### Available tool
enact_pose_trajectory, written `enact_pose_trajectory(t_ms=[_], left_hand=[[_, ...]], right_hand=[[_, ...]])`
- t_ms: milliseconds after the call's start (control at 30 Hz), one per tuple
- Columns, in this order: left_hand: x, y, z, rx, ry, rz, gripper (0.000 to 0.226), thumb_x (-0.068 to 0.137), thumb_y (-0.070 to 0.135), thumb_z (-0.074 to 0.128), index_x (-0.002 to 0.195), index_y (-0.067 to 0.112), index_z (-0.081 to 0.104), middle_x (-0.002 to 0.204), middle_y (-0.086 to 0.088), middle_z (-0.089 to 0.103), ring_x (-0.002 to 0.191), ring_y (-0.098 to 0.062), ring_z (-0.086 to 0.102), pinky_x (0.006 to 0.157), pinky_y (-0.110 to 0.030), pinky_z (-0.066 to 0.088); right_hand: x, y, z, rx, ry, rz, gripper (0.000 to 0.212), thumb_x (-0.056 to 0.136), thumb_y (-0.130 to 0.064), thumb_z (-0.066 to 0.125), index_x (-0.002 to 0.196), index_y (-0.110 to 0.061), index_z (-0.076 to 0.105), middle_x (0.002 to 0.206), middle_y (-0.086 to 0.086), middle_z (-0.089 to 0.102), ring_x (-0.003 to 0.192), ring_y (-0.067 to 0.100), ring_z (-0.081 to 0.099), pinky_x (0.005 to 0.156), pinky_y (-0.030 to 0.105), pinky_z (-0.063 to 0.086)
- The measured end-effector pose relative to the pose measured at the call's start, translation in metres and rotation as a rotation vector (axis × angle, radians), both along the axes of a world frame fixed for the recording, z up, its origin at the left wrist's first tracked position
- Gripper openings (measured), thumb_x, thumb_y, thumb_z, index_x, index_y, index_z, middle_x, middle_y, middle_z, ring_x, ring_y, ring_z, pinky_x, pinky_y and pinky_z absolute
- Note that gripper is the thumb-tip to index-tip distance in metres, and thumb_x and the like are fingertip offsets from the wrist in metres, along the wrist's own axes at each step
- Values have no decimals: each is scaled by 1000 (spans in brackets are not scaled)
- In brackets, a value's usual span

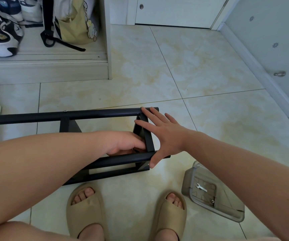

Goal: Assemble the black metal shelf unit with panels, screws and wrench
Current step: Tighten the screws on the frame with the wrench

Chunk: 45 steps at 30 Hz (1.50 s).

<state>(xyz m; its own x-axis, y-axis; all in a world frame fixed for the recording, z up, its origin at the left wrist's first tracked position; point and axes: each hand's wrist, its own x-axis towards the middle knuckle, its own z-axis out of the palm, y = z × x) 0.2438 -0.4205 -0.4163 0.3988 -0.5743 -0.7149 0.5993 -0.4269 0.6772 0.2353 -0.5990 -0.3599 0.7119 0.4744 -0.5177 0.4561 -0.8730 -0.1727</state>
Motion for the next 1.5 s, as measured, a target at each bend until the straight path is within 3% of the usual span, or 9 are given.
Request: enact_pose_trajectory(t_ms=[133, 333, 500, 667, 800, 1033, 1233, 1400, 1500], left_hand=[[2, 1, -1, -9, 25, 31, 16, 93, -1, 57, 93, 9, 69, 82, -5, 75, 78, -18, 72, 85, -30, 54], [2, 3, -1, -71, 106, 82, 22, 93, -4, 54, 99, 11, 69, 94, -7, 74, 94, -25, 69, 93, -33, 53], [-2, -1, 1, 24, 3, -18, 13, 96, 13, 59, 103, 12, 70, 84, -1, 75, 71, -14, 71, 63, -22, 54], [0, 0, 1, -30, 37, 64, 16, 92, -2, 57, 93, 8, 71, 89, -7, 76, 84, -21, 72, 90, -33, 55], [1, 2, 0, -59, 88, 94, 25, 90, -10, 52, 95, 7, 69, 90, -8, 75, 84, -22, 72, 84, -31, 56], [-3, 0, 3, 12, -9, -2, 13, 95, 9, 59, 96, 12, 71, 90, -4, 76, 83, -17, 71, 90, -33, 54], [0, -2, 3, -3, 34, 34, 16, 92, -2, 57, 93, 8, 70, 92, -10, 75, 91, -27, 70, 101, -41, 51], [2, -1, 3, -5, 71, 74, 22, 91, -5, 54, 94, 11, 69, 87, -6, 75, 85, -22, 70, 84, -33, 54], [0, -2, 3, 40, 22, 13, 15, 95, 8, 57, 100, 13, 71, 94, -5, 76, 88, -20, 71, 87, -33, 55]], right_hand=[[0, 0, 0, 2, 0, 1, 140, 54, -82, 78, 158, -45, -7, 161, -14, -36, 148, 12, -33, 124, 51, -11], [0, 0, 1, 2, 5, 0, 140, 54, -82, 78, 158, -45, -7, 160, -14, -37, 148, 12, -34, 124, 51, -11], [0, 0, 1, -3, 4, 4, 140, 54, -81, 78, 158, -45, -8, 160, -14, -37, 148, 12, -34, 124, 51, -11], [-1, 1, 1, 4, 6, 0, 140, 54, -81, 79, 158, -45, -7, 160, -14, -37, 148, 11, -34, 124, 51, -11], [-1, 0, 1, 8, 3, -2, 140, 54, -82, 78, 158, -44, -7, 160, -14, -37, 148, 12, -34, 124, 51, -10], [0, 0, 0, 8, 1, -1, 140, 53, -82, 78, 158, -45, -8, 161, -14, -36, 148, 12, -33, 124, 52, -9], [-1, 0, 0, 8, 1, -1, 140, 54, -82, 78, 158, -45, -7, 160, -14, -36, 149, 12, -33, 124, 51, -9], [0, 0, 0, 6, 1, 1, 139, 54, -82, 78, 158, -45, -7, 160, -14, -36, 149, 12, -33, 124, 52, -9], [0, 0, 0, 5, 1, 1, 139, 54, -82, 78, 158, -45, -8, 160, -14, -36, 148, 12, -33, 124, 52, -10]])
